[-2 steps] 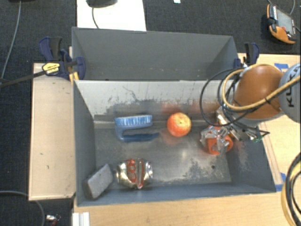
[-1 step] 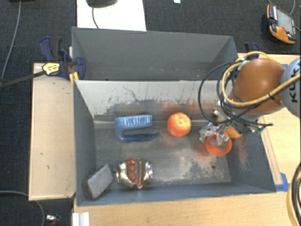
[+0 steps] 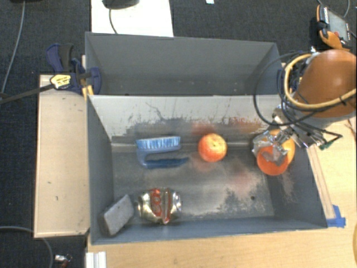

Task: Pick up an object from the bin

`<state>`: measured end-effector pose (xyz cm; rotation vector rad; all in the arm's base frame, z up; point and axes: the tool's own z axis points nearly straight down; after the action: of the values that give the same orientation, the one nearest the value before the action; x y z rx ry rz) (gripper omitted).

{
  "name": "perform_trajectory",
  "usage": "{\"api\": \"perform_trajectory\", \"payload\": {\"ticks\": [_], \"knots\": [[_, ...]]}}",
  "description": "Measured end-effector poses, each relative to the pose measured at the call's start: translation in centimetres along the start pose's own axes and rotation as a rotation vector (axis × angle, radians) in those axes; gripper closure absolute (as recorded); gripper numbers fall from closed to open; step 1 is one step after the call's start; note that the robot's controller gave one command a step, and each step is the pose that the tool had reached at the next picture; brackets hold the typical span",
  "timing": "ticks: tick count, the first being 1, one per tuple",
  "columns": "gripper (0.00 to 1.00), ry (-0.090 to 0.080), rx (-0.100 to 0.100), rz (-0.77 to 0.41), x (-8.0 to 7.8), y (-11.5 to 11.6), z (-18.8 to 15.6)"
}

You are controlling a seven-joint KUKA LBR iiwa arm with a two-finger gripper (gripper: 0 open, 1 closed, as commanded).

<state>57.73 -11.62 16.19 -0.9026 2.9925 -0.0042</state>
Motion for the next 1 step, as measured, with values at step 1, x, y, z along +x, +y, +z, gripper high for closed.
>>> {"api": "perform_trajectory", "payload": {"ticks": [1], "knots": [[1.00, 0.000, -0.006, -0.153, -0.11, 1.79, -2.64]]}}
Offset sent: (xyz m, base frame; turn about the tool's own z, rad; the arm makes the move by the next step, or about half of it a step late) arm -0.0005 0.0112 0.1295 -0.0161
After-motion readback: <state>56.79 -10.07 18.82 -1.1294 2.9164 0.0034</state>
